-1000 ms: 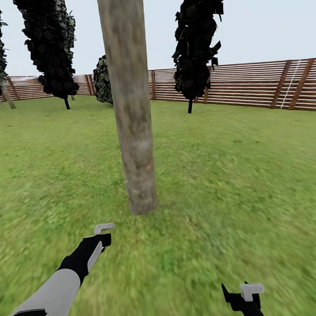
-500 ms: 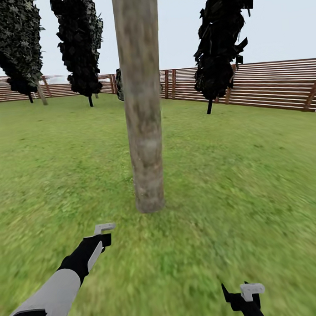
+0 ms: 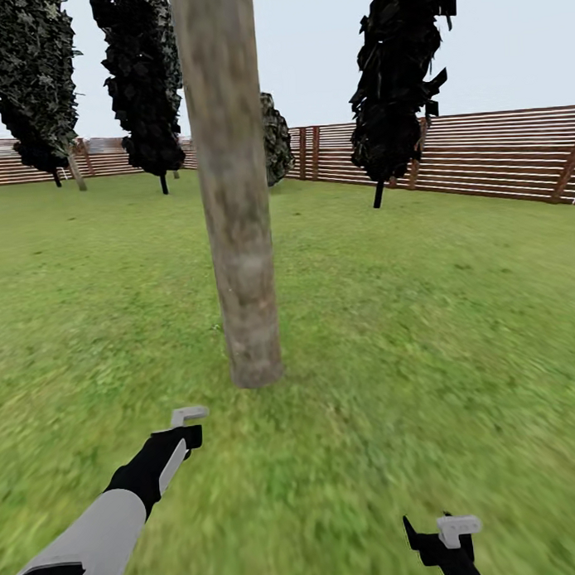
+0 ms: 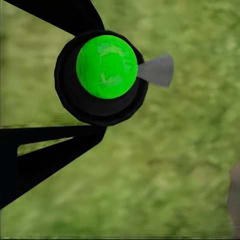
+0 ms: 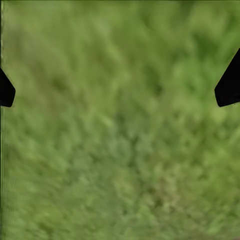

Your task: In the garden, pick up the pesticide atomizer on the floor and spray pesticide onto both trees until each tree trunk is fully covered.

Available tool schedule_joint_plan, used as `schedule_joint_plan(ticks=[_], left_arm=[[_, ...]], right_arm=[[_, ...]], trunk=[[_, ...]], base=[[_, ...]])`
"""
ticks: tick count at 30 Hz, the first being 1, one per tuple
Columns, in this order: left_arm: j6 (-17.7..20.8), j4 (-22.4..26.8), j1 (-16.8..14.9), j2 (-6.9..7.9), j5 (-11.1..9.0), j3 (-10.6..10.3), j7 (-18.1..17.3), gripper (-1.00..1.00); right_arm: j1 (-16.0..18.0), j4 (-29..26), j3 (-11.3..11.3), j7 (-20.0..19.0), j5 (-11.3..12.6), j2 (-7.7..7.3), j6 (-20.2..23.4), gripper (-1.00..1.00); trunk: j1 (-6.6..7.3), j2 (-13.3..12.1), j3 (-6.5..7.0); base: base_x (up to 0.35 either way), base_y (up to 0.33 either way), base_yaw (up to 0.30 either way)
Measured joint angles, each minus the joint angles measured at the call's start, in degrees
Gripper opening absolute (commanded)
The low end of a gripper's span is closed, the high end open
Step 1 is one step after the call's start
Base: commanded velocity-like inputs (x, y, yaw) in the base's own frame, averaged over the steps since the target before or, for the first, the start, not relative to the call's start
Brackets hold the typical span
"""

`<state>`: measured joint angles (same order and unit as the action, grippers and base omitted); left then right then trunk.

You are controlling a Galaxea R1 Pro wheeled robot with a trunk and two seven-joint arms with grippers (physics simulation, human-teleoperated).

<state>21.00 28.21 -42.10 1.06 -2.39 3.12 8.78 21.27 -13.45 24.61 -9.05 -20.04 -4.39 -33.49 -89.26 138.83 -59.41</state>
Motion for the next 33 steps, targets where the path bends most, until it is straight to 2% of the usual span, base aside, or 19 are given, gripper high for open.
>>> schedule_joint_plan(ticks=[8,11,13,16,18,20,23,25,27,29,30,31,33], left_arm=[[0.4,0.8,0.0,-0.28,0.0,-0.3,-0.1,-1.00],[2.2,1.2,-0.8,-2.08,0.3,-0.6,-0.2,-1.00],[4.8,1.8,-1.8,-3.44,0.4,-0.7,-0.2,-1.00],[6.4,2.7,-3.7,-4.22,0.5,-0.7,-0.4,-1.00],[6.7,2.9,-4.7,-5.60,0.3,-0.8,-0.5,-1.00],[7.0,3.0,-5.2,-6.04,0.6,-0.9,-0.5,-1.00],[10.3,3.0,-7.2,-5.24,0.8,-1.1,-0.8,-1.00],[11.2,3.0,-7.6,-3.78,0.9,-1.1,-0.9,-1.00],[11.5,3.0,-7.8,-3.22,0.7,-1.3,-0.9,-1.00],[11.6,3.0,-7.8,-3.49,0.5,-2.3,-1.0,-1.00],[11.6,3.3,-7.8,-4.32,0.1,-4.6,-1.0,-1.00],[11.7,3.7,-7.8,-5.12,0.1,-5.6,-1.0,-1.00],[11.8,4.6,-7.8,-6.52,0.1,-6.4,-1.0,-1.00]], right_arm=[[0.0,0.0,0.0,0.0,0.0,-0.02,0.0,1.00],[0.0,0.0,0.0,0.0,0.0,0.00,0.0,1.00],[0.0,0.0,0.0,0.0,0.0,0.00,0.0,1.00],[0.0,0.0,0.0,0.0,0.0,-0.01,0.0,1.00],[0.0,0.0,0.0,0.0,0.0,-0.03,0.0,1.00],[0.0,0.0,0.0,0.0,0.0,-0.07,0.0,1.00],[0.0,0.0,0.0,0.0,0.0,-0.09,0.0,1.00],[0.0,0.0,0.0,0.0,0.0,-0.09,0.0,1.00],[0.0,0.0,0.0,0.0,0.0,-0.09,0.0,1.00],[0.0,0.0,0.0,0.0,0.0,-0.09,0.0,1.00],[0.0,0.0,0.0,-0.1,0.0,-0.09,0.0,1.00],[0.0,0.0,0.0,-0.1,0.0,-0.09,0.0,1.00],[0.0,0.0,0.0,-0.1,0.0,-0.09,0.0,1.00]], trunk=[[0.00,0.0,0.00],[0.00,0.0,0.00],[0.00,0.0,0.01],[0.00,0.0,0.00],[0.00,0.0,0.00],[0.00,0.0,0.00],[0.00,0.0,0.00],[0.00,0.0,0.00],[0.00,0.0,0.00],[0.00,0.0,0.00],[0.00,0.0,0.00],[0.00,0.0,0.00],[0.00,0.0,0.00]], base=[[0.000,-0.076,0.000],[0.000,-0.001,0.000],[0.000,0.000,0.000],[0.000,0.000,0.000],[0.000,0.000,0.000],[0.000,0.000,0.000],[0.000,0.000,0.000],[0.000,0.000,0.000],[0.000,0.000,0.000],[0.000,0.000,0.000],[0.000,0.000,0.000],[0.000,0.000,0.000],[0.000,0.000,0.000]])
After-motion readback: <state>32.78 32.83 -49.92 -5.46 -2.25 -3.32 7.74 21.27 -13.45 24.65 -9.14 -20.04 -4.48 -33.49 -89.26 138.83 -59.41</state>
